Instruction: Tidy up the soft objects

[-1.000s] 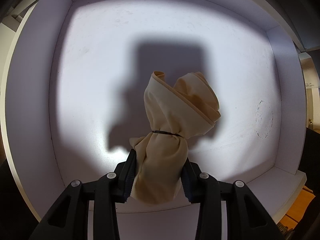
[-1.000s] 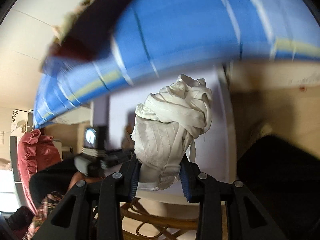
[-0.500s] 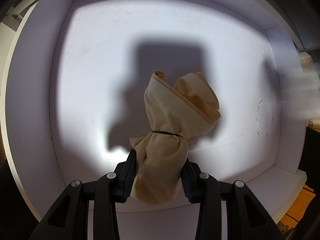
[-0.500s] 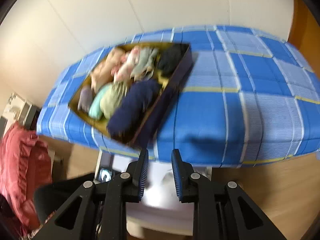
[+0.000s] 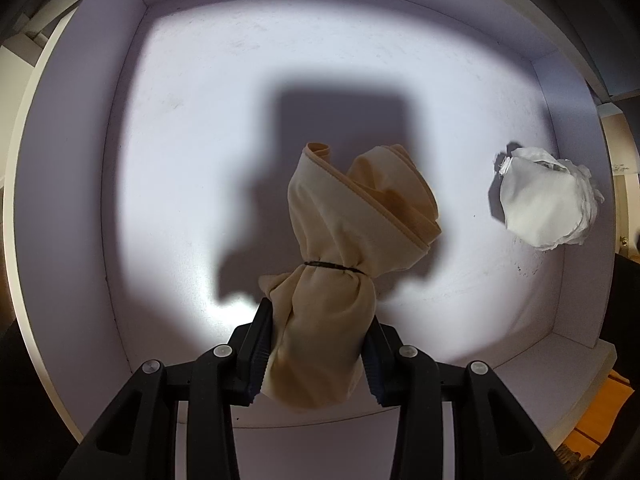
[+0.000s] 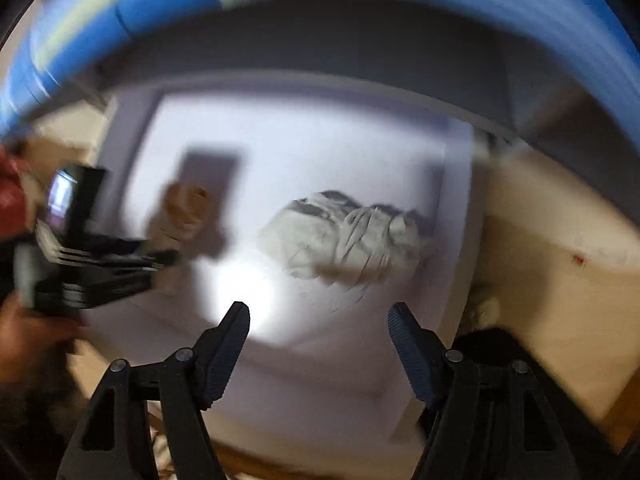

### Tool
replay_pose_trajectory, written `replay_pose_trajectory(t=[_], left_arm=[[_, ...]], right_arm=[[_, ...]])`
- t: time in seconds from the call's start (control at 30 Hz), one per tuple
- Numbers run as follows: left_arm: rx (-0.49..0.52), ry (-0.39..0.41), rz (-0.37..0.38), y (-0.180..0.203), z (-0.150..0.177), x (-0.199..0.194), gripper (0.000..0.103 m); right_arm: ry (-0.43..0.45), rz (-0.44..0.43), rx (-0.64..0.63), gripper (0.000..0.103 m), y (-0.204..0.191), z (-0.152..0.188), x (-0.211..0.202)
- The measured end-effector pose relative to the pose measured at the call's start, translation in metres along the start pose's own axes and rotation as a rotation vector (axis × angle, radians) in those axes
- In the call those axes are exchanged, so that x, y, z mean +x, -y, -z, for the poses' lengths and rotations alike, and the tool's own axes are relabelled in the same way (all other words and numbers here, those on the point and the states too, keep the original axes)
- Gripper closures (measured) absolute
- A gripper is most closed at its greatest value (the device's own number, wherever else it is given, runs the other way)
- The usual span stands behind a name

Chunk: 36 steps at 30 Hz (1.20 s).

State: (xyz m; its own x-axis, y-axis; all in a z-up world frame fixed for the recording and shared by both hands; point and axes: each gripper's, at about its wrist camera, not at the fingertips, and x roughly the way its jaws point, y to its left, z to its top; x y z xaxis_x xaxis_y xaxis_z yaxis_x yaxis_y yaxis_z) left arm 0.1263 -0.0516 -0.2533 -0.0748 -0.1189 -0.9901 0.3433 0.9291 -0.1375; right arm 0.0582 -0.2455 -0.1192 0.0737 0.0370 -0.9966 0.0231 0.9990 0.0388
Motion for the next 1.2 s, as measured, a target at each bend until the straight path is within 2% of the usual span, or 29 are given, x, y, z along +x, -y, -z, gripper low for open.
replay_pose_trajectory(t=[0.1, 0.17, 0.33, 0.4, 0.5, 0.57, 0.6, 0.77, 0.93, 1.2], left_arm=[[0.002, 0.001, -0.004, 0.002, 0.003, 0.001, 0.063], [0.001, 0.003, -0.005, 0.005, 0.007, 0.003, 0.063], [0.002, 0.009, -0.008, 0.01, 0.008, 0.002, 0.062], [0.004, 0.01, -0.011, 0.012, 0.009, 0.002, 0.062], [0.003, 0.011, -0.011, 0.012, 0.01, 0.001, 0.062], [0.002, 0.011, -0.011, 0.012, 0.01, 0.001, 0.062], [0.004, 0.011, -0.011, 0.012, 0.01, 0.001, 0.062], [0.01, 0.011, -0.013, 0.014, 0.012, 0.0, 0.062], [0.01, 0.008, -0.012, 0.013, 0.011, -0.001, 0.062], [-0.007, 0.006, 0.01, 0.008, 0.01, -0.002, 0.062]], right_arm=[[-0.035, 0.055, -0.126, 0.022, -0.012, -0.014, 0.019], [-0.073, 0.091, -0.243, 0.021, -0.022, -0.018, 0.032], [-0.09, 0.235, -0.49, 0.021, -0.036, -0.016, 0.057], [-0.104, 0.262, -0.506, 0.023, -0.034, -0.016, 0.069], [-0.099, 0.257, -0.461, 0.025, -0.024, -0.016, 0.078], [-0.107, 0.264, -0.416, 0.033, -0.019, -0.017, 0.082], [-0.121, 0.261, -0.382, 0.049, -0.016, -0.017, 0.084], [-0.153, 0.082, -0.204, 0.053, -0.005, -0.011, 0.072], [-0.115, -0.094, -0.037, 0.054, -0.005, 0.002, 0.043], [-0.033, -0.293, 0.07, 0.053, -0.013, 0.031, -0.027]])
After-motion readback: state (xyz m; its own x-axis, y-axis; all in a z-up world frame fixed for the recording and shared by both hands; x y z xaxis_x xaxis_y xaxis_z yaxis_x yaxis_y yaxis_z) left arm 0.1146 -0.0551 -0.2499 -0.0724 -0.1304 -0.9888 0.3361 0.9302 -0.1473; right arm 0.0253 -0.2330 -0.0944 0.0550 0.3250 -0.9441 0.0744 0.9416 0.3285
